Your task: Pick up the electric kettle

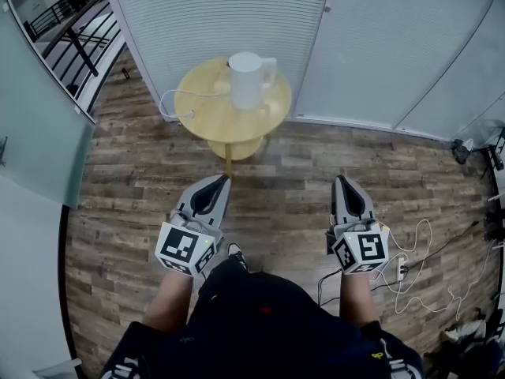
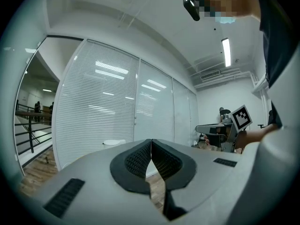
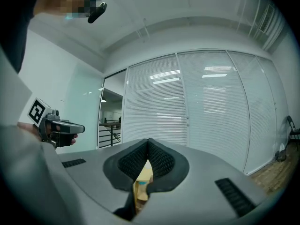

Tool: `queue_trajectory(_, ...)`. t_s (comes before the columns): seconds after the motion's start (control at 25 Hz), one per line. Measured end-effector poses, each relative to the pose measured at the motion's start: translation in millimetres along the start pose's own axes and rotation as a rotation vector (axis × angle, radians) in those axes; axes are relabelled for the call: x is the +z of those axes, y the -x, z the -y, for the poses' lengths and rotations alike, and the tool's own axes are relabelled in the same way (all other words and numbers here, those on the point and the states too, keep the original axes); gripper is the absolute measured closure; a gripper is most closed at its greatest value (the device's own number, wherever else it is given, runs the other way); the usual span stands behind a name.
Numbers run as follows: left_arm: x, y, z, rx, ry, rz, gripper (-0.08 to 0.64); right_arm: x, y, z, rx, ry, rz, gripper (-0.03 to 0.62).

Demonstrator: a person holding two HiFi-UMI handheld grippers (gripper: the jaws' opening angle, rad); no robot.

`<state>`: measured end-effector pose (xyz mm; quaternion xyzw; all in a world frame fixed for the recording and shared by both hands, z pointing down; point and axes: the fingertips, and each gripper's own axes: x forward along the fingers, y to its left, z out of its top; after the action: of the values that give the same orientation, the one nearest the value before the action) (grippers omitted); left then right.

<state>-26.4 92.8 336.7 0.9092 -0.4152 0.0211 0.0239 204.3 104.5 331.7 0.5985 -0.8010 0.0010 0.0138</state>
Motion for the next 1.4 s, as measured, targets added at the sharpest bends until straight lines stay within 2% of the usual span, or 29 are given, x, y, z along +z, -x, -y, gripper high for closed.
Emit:
queue_trajectory(0.44,-0.1,-34.9,-116.8,-0.016,0.020,-0.008,0.537,0.8,-122.1,-34.6,0.003,0.010,-0.047,0.568)
queue_trajectory(0.8,-15.5,-49.3,-170.2,-0.010,0.033,-0.038,0.537,-12.4,-184.2,-56.5,0.035,0.000,-0.077,0.568)
queue_trajectory(1.04,-20.0,-73.9,-187.1,-0.007,0.025,-0.047,0.537,-23.8,-216.3,-44.2,0.047,-0.016,-0.089,0.568)
queue_trajectory(1.4,-12.2,-135.3,-219.6,0.051,0.008,-0.044,0.537,-25.2,-291.0,-7.1,0.107,-0.026,-0.063,0.568)
